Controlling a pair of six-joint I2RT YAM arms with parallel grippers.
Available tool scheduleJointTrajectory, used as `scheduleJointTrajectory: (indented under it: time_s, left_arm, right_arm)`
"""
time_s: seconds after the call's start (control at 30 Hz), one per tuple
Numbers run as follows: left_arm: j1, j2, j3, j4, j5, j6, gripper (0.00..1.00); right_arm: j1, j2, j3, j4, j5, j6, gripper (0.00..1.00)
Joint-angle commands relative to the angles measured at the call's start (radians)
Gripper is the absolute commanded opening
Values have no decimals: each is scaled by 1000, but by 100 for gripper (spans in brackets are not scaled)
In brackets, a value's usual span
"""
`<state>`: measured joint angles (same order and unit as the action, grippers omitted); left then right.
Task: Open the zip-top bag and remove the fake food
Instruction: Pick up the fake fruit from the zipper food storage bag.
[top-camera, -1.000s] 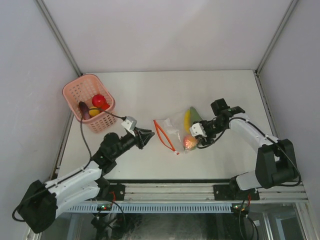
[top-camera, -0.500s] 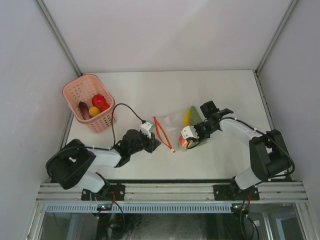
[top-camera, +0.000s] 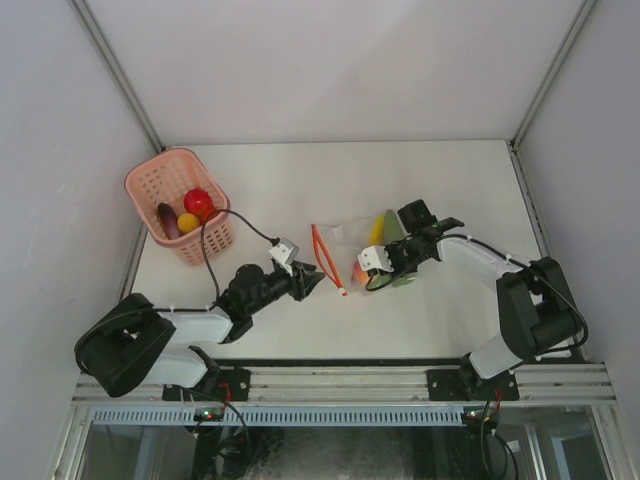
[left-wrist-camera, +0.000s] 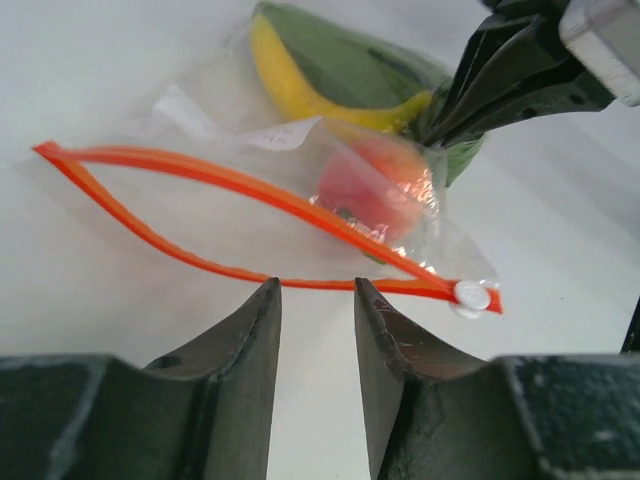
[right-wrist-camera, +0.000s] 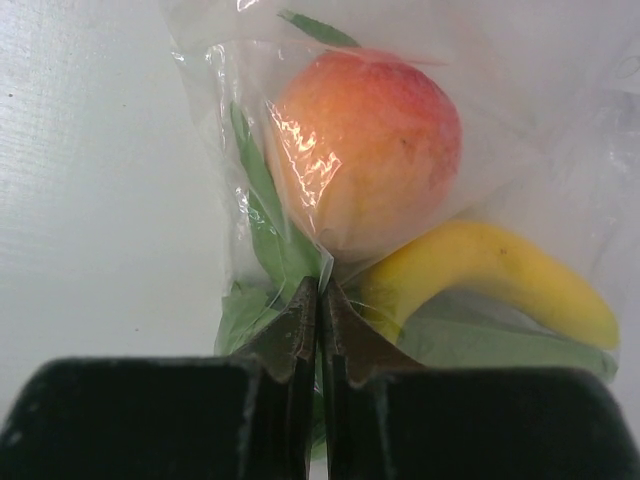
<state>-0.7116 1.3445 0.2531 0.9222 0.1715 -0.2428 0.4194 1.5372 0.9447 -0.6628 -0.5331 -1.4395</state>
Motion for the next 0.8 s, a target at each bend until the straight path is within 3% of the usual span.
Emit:
scheduleJointTrajectory:
  time_s: [0.0, 0.27, 0.47, 0.63, 0.77]
  left_arm:
    - [-6, -32, -14, 72, 36, 35, 41]
    - [-6, 172, 117, 97, 92, 115, 40]
    - [-10, 230, 120, 193, 65, 161, 41]
    - [-63, 320, 193, 231, 111, 236, 49]
    - [-112, 378, 180, 302, 123, 309, 62]
  right_arm:
    - [-5, -36, -1, -10, -51, -9, 0]
    - [-11, -53, -1, -44, -101, -44, 0]
    - [-1, -58, -3, -61, -122, -63, 0]
    - [23, -64, -15, -37, -129, -55, 0]
    - [26, -71, -30, -13, -144, -45, 14]
